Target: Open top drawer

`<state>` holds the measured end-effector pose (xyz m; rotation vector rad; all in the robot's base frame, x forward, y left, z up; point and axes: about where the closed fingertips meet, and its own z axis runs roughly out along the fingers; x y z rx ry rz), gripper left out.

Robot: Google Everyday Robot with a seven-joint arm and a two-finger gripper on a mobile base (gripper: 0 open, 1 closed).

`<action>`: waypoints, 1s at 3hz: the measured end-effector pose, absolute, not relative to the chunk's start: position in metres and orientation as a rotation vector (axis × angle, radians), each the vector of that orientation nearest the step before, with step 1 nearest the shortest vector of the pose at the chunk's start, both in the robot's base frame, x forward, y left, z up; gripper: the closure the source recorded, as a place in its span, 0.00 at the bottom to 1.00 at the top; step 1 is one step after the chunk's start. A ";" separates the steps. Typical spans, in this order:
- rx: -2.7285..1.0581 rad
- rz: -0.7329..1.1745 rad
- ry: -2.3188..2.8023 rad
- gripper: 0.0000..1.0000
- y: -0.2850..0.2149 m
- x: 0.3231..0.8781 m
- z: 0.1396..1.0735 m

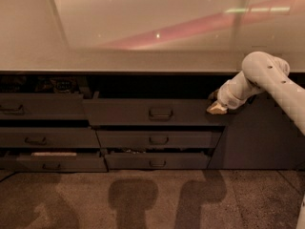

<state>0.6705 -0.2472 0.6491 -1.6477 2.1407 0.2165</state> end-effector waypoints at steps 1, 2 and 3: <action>-1.660 0.214 2.138 1.00 -0.248 0.665 0.647; -1.660 0.214 2.138 1.00 -0.248 0.665 0.649; -1.672 0.211 2.136 1.00 -0.249 0.658 0.645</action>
Offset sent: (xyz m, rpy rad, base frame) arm -0.2559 -0.0539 -0.2295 -0.2610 0.0434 0.3131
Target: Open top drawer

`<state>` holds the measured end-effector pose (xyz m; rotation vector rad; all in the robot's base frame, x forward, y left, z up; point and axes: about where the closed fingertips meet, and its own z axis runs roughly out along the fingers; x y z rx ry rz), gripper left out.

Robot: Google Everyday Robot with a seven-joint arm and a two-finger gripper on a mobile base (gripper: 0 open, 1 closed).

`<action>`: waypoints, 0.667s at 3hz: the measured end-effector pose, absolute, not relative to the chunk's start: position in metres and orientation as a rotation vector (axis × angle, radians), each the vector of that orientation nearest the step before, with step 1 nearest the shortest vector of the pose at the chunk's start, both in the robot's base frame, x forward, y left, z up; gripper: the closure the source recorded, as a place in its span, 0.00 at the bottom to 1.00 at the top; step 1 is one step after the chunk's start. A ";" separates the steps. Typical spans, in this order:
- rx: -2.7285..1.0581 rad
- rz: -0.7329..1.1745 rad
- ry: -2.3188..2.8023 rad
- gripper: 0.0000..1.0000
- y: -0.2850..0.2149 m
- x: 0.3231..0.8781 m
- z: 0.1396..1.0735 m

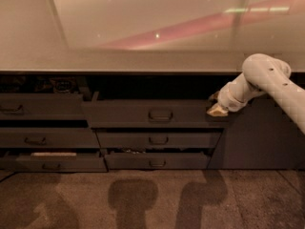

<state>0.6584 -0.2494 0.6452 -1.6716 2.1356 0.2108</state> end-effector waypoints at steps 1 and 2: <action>-1.672 0.211 2.136 1.00 -0.249 0.658 0.649; -1.682 0.207 2.134 1.00 -0.251 0.652 0.646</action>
Offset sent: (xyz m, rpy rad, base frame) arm -0.2724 -0.0775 -0.2322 -0.2492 0.0144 0.2642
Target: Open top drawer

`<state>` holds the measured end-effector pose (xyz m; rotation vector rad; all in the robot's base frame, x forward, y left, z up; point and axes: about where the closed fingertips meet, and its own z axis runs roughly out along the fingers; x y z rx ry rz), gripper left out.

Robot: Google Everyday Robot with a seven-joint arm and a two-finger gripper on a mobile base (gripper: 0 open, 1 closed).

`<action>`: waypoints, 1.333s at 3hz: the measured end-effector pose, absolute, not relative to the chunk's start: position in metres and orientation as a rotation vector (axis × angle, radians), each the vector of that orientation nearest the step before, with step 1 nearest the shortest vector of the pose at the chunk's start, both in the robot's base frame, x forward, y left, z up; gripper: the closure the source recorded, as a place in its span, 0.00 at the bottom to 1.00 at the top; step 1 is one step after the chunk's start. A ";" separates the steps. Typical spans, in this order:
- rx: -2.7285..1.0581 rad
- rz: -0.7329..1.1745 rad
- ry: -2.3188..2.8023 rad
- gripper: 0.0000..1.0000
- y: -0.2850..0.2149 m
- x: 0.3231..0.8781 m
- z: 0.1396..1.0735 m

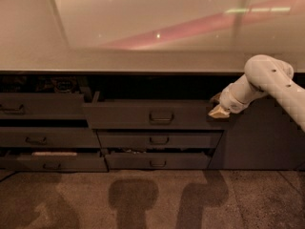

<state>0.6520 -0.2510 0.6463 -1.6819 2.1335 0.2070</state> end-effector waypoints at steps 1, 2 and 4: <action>-1.682 0.207 2.134 1.00 -0.251 0.652 0.649; -1.690 0.204 2.132 1.00 -0.253 0.647 0.647; -1.728 0.138 2.088 1.00 -0.260 0.635 0.651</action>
Offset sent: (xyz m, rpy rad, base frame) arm -0.2745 -0.0874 -0.2381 -0.2337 0.0085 0.2344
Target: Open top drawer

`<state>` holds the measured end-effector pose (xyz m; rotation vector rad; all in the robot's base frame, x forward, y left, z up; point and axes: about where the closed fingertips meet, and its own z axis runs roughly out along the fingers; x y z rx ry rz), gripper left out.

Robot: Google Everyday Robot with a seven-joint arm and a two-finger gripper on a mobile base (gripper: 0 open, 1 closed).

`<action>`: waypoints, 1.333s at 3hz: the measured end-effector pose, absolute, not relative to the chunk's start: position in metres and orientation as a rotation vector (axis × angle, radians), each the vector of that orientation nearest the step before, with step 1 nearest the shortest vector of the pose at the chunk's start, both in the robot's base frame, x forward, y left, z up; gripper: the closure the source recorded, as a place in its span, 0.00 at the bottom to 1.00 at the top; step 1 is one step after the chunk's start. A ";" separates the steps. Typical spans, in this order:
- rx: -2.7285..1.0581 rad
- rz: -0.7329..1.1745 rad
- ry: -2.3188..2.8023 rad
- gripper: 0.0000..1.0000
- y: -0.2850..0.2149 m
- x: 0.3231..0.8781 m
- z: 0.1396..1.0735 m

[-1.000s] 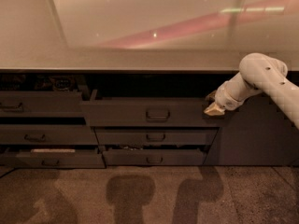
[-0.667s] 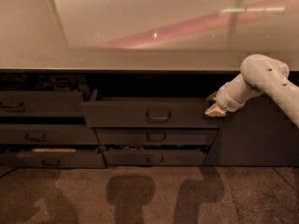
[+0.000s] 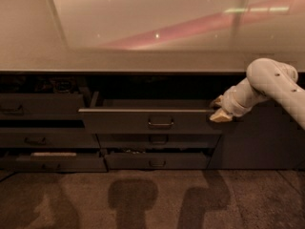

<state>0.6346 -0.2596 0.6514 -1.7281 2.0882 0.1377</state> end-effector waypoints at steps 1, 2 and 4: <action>-1.757 0.082 2.047 1.00 -0.261 0.632 0.656; -1.757 0.082 2.047 1.00 -0.261 0.632 0.656; -1.804 0.100 2.011 1.00 -0.258 0.612 0.649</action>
Offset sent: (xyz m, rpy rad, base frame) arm -0.0027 -0.0018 0.0050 -0.0248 -0.0426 0.0249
